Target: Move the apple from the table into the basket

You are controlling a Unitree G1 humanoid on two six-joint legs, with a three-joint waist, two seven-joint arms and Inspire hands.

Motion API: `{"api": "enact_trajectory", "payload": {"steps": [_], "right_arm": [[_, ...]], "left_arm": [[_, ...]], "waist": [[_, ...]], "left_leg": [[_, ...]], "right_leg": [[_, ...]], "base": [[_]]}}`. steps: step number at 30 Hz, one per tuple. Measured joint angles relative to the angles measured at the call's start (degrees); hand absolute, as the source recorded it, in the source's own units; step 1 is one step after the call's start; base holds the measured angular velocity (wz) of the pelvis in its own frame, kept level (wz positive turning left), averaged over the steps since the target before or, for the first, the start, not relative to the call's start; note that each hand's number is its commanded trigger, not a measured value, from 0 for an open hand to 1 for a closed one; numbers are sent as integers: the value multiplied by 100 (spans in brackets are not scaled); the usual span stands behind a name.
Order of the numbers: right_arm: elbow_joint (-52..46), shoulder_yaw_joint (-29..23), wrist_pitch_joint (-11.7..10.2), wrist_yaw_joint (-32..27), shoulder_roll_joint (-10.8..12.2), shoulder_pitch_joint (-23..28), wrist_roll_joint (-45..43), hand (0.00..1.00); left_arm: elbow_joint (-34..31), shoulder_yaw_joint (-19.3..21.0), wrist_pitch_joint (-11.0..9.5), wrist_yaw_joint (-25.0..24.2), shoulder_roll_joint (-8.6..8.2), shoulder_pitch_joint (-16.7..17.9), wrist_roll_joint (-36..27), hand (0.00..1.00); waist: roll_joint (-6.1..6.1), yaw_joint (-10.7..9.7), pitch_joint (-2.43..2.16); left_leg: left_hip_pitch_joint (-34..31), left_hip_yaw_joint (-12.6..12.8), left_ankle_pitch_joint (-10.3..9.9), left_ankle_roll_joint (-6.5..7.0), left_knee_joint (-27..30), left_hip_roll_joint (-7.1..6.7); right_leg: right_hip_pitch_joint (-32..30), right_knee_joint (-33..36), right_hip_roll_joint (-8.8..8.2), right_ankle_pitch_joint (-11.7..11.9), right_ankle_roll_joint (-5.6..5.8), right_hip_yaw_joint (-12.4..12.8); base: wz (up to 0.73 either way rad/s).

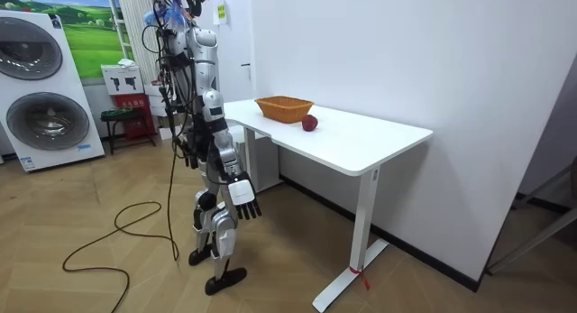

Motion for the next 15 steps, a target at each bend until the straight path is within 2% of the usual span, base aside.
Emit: {"api": "enact_trajectory", "payload": {"steps": [6, 9, 12, 15], "right_arm": [[-15, -9, 2, -98, 4, -17, -94, 0], [-38, -5, 6, -252, 4, -67, -142, 0], [-110, -31, 1, -449, 5, -93, 38, 0], [-318, -432, -2, -835, 10, -51, 481, 0]], "left_arm": [[-12, 1, -15, 7, 0, -10, -1, 0], [-26, -1, -69, 38, 3, -13, -5, 0], [-25, -52, -150, 108, 2, -21, -134, 0], [-102, -40, -187, 286, -1, 8, -248, 0]], "waist": [[2, -11, -1], [0, -3, 27], [15, -19, 26], [12, -71, 24]], "left_leg": [[8, 7, 0, 0, 0, 0], [83, 48, 0, 0, -10, 2], [106, 54, -16, 6, -21, 2], [148, 75, -16, 6, -28, 3]], "right_leg": [[11, 45, 0, 0, 0, 11], [15, 86, 0, -1, 0, 44], [39, 88, 4, -1, 2, 67], [37, 102, 9, -1, 2, 89]], "base": [[0], [-8], [-3], [-4]]}}
